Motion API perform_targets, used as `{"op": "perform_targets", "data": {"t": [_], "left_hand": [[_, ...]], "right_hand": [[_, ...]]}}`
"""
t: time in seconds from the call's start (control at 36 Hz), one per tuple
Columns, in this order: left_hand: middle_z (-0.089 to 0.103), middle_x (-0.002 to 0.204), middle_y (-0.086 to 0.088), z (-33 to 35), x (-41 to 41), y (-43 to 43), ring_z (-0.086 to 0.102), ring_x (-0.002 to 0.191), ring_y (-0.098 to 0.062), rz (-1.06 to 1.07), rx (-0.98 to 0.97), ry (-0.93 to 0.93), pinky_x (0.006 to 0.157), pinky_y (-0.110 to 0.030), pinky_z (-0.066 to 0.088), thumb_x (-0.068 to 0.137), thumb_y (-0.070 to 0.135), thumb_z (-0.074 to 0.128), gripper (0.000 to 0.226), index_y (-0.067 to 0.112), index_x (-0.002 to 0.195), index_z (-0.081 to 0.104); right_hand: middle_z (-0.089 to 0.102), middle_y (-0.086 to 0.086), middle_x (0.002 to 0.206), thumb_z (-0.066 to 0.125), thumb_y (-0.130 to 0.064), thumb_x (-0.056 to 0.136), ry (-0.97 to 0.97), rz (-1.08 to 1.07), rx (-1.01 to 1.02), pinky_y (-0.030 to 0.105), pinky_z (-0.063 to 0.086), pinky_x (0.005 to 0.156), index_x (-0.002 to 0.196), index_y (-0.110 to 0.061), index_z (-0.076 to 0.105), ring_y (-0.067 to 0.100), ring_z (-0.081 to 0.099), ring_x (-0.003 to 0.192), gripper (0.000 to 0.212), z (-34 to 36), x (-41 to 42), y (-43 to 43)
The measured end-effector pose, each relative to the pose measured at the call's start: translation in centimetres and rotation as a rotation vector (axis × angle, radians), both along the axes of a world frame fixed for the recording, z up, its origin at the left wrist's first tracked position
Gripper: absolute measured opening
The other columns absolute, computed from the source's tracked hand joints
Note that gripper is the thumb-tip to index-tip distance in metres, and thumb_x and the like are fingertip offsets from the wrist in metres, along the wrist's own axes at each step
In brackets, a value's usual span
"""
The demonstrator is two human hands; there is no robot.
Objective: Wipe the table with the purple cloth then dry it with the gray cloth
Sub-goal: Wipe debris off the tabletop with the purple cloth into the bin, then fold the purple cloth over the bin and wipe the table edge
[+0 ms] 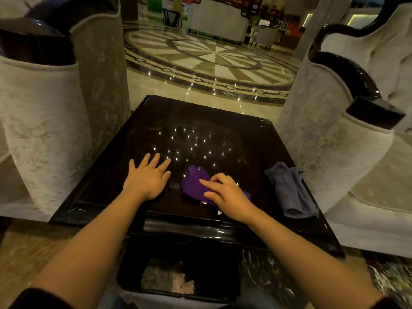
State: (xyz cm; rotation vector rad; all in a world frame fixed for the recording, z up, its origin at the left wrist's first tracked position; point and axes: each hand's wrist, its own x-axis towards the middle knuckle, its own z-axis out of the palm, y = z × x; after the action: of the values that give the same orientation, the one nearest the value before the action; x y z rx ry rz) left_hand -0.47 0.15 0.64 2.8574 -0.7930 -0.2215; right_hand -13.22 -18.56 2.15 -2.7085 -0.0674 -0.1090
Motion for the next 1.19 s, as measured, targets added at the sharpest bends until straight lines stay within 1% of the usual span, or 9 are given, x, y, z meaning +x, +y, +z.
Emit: {"op": "perform_targets", "data": {"t": [0.36,0.47,0.61,0.69,0.78,0.86,0.94,1.08,1.19], "left_hand": [[0.009,0.156,-0.005,0.3,0.0,0.0,0.002,0.143,-0.026,0.012,-0.028,-0.002,0.113,-0.056,0.002,0.095,0.043,0.022,0.049,0.031,0.142,0.015],[0.036,0.146,-0.009,0.9,-0.5,0.1,0.027,0.137,-0.027,-0.017,-0.156,-0.11,0.11,-0.051,0.02,0.095,0.034,0.033,0.042,0.02,0.135,0.038],[0.067,0.107,-0.015,1.8,-2.1,0.3,0.058,0.103,-0.03,-0.079,-0.382,-0.247,0.088,-0.042,0.043,0.092,0.02,0.045,0.028,0.004,0.103,0.065],[0.069,0.092,-0.017,3.3,-4.1,0.6,0.062,0.091,-0.029,-0.04,-0.702,0.03,0.082,-0.041,0.046,0.089,0.016,0.052,0.021,0.004,0.09,0.069],[0.068,0.089,-0.001,5.0,-6.3,1.2,0.063,0.08,-0.01,-0.177,-0.888,0.492,0.073,-0.02,0.048,0.085,0.014,0.057,0.015,0.026,0.089,0.066],[0.061,0.104,0.009,5.7,-7.7,2.1,0.061,0.088,0.001,-0.288,-0.671,0.736,0.076,-0.014,0.05,0.078,0.024,0.065,0.04,0.033,0.115,0.052],[0.061,0.102,0.009,6.0,-8.4,2.2,0.059,0.094,-0.004,-0.299,-0.456,0.744,0.079,-0.014,0.049,0.075,0.027,0.069,0.062,0.023,0.13,0.041],[0.069,0.093,-0.005,6.6,-8.9,2.3,0.064,0.084,-0.013,-0.291,-0.397,0.758,0.078,-0.027,0.051,0.072,0.012,0.074,0.03,0.015,0.1,0.065],[0.067,0.088,-0.008,7.3,-9.4,2.3,0.064,0.082,-0.02,-0.31,-0.342,0.691,0.08,-0.04,0.052,0.072,0.008,0.073,0.021,0.009,0.091,0.065]], "right_hand": [[0.06,0.02,0.11,0.038,-0.032,0.088,-0.07,0.207,-0.049,0.04,0.048,0.08,0.122,-0.011,0.054,0.035,0.054,0.092,0.043,0.1,-7.4,7.6],[0.059,0.017,0.113,0.036,-0.034,0.087,-0.05,0.165,-0.032,0.04,0.047,0.082,0.124,-0.013,0.052,0.033,0.054,0.096,0.045,0.7,-8.2,7.3],[0.065,0.013,0.104,0.042,-0.029,0.085,-0.096,0.162,-0.077,0.036,0.053,0.074,0.118,-0.011,0.057,0.031,0.061,0.085,0.04,1.6,-8.7,6.2],[0.064,0.014,0.107,0.042,-0.03,0.086,-0.117,0.18,-0.084,0.038,0.053,0.076,0.12,-0.012,0.055,0.031,0.06,0.089,0.041,1.9,-8.7,5.6],[0.061,0.014,0.112,0.049,-0.028,0.088,-0.138,0.185,-0.066,0.039,0.048,0.082,0.124,-0.013,0.052,0.031,0.056,0.096,0.039,2.1,-8.4,5.3],[0.057,0.013,0.116,0.052,-0.023,0.088,-0.138,0.193,-0.011,0.035,0.041,0.087,0.127,-0.013,0.048,0.028,0.05,0.101,0.04,2.2,-8.1,5.4],[0.053,0.008,0.122,0.053,-0.024,0.089,-0.105,0.207,0.055,0.024,0.032,0.092,0.131,-0.017,0.043,0.02,0.044,0.108,0.043,2.5,-7.8,5.5],[0.05,0.004,0.129,0.058,-0.026,0.086,-0.055,0.222,0.089,0.021,0.029,0.094,0.133,-0.019,0.035,0.015,0.04,0.113,0.053,2.8,-7.4,5.9],[0.053,0.005,0.124,0.064,-0.03,0.081,0.008,0.153,0.02,0.024,0.034,0.09,0.135,-0.017,0.031,0.018,0.041,0.112,0.064,2.9,-7.2,6.0]]}}
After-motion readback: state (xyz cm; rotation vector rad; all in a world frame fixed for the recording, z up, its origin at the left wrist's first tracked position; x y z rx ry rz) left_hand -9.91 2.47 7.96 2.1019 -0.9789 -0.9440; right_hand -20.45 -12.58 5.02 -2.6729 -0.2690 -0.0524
